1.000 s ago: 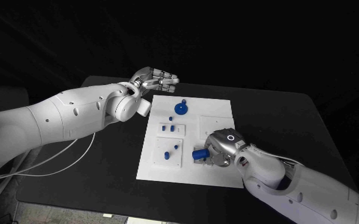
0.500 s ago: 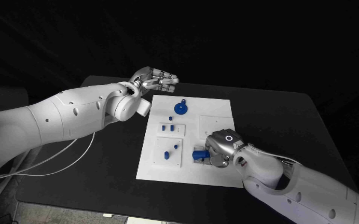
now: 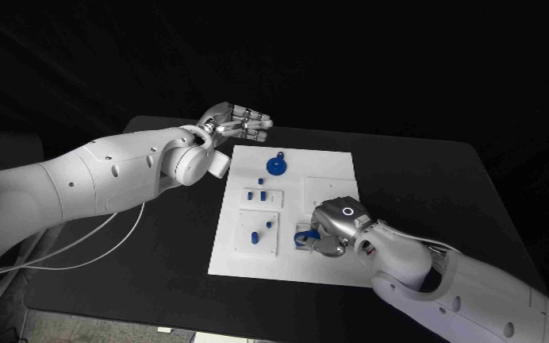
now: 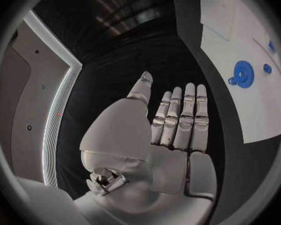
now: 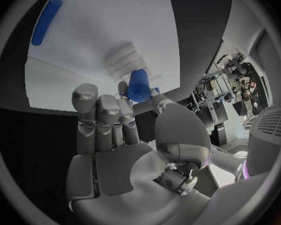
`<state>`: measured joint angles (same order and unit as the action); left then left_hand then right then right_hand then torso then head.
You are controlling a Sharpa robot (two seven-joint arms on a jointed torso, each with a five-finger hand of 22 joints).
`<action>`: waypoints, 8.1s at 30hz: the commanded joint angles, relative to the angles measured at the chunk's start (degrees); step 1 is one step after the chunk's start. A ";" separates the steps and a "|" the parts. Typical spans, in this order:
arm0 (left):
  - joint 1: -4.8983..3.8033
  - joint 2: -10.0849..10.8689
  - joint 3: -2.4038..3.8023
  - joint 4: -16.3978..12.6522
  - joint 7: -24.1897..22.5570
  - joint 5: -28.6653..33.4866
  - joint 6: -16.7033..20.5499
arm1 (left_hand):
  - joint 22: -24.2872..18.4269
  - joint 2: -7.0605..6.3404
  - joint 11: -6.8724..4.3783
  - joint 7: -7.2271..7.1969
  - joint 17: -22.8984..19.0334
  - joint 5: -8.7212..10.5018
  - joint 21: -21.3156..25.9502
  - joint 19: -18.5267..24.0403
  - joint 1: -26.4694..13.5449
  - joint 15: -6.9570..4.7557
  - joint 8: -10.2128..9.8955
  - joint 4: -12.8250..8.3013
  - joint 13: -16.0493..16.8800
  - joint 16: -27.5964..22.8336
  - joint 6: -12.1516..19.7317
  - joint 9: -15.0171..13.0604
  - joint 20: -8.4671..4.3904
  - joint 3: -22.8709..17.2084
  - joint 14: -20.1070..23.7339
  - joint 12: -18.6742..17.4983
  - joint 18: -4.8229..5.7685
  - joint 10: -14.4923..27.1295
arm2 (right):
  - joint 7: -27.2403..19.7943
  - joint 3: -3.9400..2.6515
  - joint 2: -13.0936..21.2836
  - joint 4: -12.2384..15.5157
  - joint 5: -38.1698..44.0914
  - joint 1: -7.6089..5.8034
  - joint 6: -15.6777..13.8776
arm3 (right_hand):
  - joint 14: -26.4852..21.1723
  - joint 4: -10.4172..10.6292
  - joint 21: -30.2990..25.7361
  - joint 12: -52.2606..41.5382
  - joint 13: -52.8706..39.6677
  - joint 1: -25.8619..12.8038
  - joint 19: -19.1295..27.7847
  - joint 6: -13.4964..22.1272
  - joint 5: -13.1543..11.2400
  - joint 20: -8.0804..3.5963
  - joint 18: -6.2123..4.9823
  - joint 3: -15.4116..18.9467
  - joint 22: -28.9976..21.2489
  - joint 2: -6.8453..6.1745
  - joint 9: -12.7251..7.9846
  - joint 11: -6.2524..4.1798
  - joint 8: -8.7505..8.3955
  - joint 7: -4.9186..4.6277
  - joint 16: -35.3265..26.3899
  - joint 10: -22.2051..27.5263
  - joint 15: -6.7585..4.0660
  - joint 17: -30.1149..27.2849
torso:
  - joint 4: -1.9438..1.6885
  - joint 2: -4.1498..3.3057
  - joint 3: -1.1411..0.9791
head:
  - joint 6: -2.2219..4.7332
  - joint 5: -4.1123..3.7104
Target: Assemble the parts on the task board
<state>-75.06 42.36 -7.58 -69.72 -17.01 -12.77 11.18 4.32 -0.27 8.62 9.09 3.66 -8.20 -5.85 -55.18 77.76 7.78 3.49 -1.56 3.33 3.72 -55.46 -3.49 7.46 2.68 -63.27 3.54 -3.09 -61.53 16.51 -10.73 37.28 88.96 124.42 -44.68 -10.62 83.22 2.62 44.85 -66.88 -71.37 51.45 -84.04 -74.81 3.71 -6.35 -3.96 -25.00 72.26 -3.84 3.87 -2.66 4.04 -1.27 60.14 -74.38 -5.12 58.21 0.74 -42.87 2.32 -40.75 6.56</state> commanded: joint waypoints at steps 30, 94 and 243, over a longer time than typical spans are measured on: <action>-0.01 -0.15 0.02 0.10 0.39 -0.76 -0.75 | -0.04 0.00 -0.02 0.00 0.03 -0.27 -0.07 -0.08 -0.54 0.38 0.25 0.26 0.02 -0.03 -0.27 -0.04 0.04 -0.24 0.20 0.00 0.08 0.41 | 5.25 0.03 -0.08 1.27 0.98 0.02 9.05 | -0.05 3.29 -2.48 1.65 0.90 2.69 -2.98 0.07 0.45 -0.07 0.45 4.58 0.34 -3.25 0.09 0.26 -0.38 -0.22 -1.45 0.10 -0.06 -0.66 | 0.00 0.02 0.01 | -0.09 -0.20; -0.01 -0.34 -0.06 0.41 1.63 -1.54 -0.80 | -0.03 -0.11 0.00 -0.06 0.03 -0.35 -0.06 0.00 -0.95 0.43 0.31 0.87 0.01 -0.03 -0.99 -0.08 0.09 -0.47 0.36 -0.01 0.09 0.54 | 15.20 -0.79 -3.28 -0.78 -25.29 -1.77 14.30 | -0.04 2.80 -2.59 1.83 0.58 -2.26 -3.00 0.22 -0.99 -0.43 0.60 8.83 0.29 0.89 0.09 -0.01 -0.32 -0.23 -1.21 -0.34 -0.16 0.01 | 0.01 0.02 0.02 | -0.12 -0.24; 0.36 0.19 -0.27 1.11 2.66 -2.19 -0.64 | -0.04 -0.23 0.01 -0.10 0.03 -0.33 0.13 0.28 -1.07 0.48 0.32 1.05 0.02 -0.05 -1.12 -0.08 0.14 -0.68 0.55 0.01 0.23 0.57 | 1.08 -5.23 3.89 3.05 -38.18 0.07 0.55 | 0.06 1.84 -2.21 -1.26 -1.59 13.95 -3.06 5.09 6.87 0.24 -0.22 20.26 1.42 -3.12 1.96 1.00 -0.32 -1.67 -1.06 -1.27 0.32 1.23 | 0.23 0.06 -0.13 | -0.12 -1.45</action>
<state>-74.67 42.55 -7.88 -68.58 -14.06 -14.79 10.99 4.32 -0.52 8.82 9.09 3.66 -8.37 -5.85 -55.18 77.12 8.19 3.49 -0.62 3.33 3.72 -56.28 -3.49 7.46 2.04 -62.85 3.54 -3.09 -61.33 21.24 -15.97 40.95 91.56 92.41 -44.56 -5.67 83.37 4.50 42.28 -67.83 -72.91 64.95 -83.93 -69.92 10.87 -6.63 -3.94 -5.06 73.62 -6.87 5.78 -1.83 3.49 -2.97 58.89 -75.56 -5.27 59.39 0.87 -42.84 2.26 -41.00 5.25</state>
